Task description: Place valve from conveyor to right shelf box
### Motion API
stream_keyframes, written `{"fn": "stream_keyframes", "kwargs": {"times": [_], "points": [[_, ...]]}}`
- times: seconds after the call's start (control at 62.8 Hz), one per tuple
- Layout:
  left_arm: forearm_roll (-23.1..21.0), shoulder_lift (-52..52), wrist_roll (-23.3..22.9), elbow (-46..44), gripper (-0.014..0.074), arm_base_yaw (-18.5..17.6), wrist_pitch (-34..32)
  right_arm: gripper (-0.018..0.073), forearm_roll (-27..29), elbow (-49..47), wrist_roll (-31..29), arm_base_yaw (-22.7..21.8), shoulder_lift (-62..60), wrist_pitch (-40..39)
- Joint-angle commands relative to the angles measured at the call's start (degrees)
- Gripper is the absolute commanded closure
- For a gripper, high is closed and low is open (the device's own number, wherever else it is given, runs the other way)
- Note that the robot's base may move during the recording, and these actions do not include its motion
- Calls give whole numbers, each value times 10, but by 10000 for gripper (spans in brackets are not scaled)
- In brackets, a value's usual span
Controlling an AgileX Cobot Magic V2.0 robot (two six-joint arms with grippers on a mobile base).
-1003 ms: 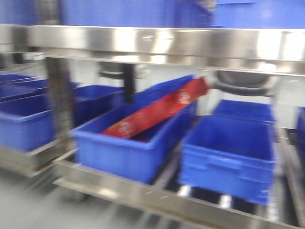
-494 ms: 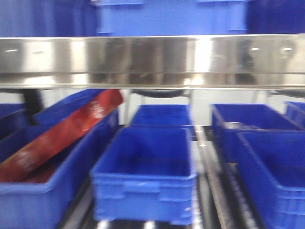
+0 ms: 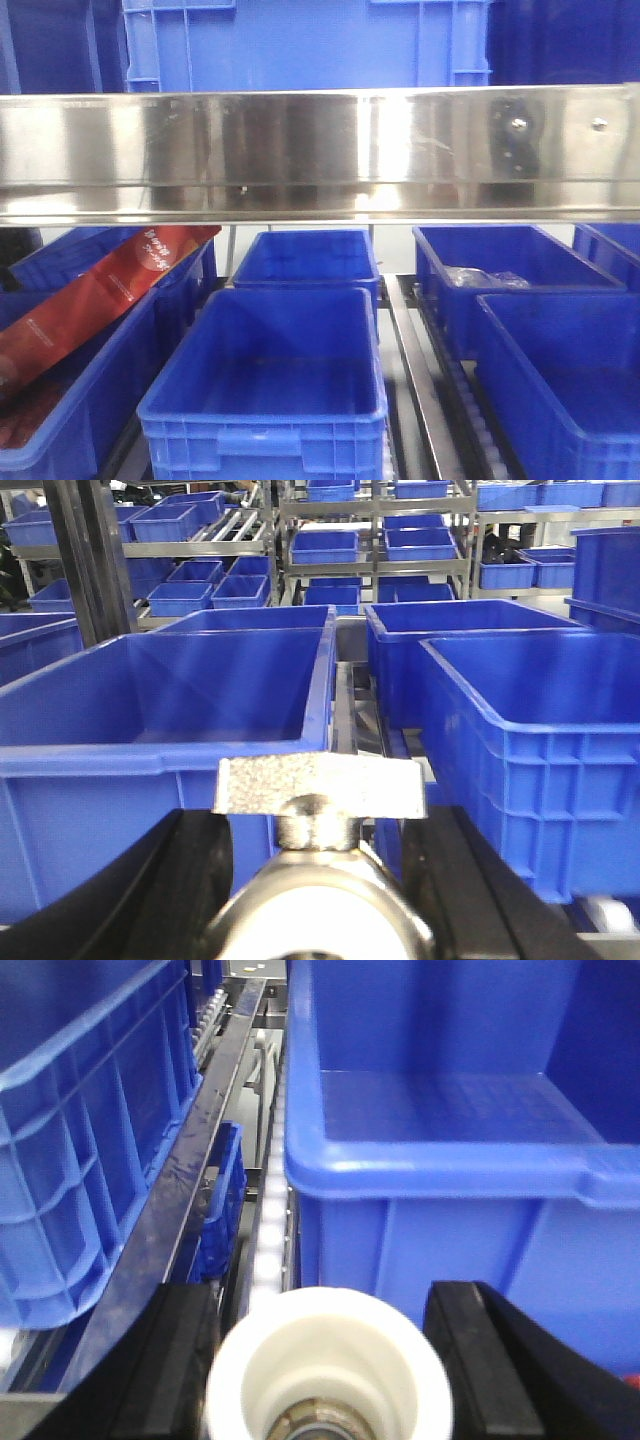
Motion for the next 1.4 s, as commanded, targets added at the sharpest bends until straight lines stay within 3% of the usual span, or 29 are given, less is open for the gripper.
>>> {"fn": "stream_keyframes", "kwargs": {"times": [0.0,0.892,1.035,1.099,1.386], "points": [[-1,-4,-1,-3,707,-2,-34,721,-4,-6,-3,-1,-7,-43],[-1,-4,-1,-3,707,-2,-34,721,-4,-6,-3,-1,-7,-43],[109,-4,0,-3,707,-2,-85,721,-4,-6,-3,-1,-7,-43],[137,-4,0,-3,707,-2,-111,721,-4,-6,-3,-1,-7,-43],[143,-4,0,-3,707,-2,-136,721,-4,-6,-3,-1,-7,-43]]}}
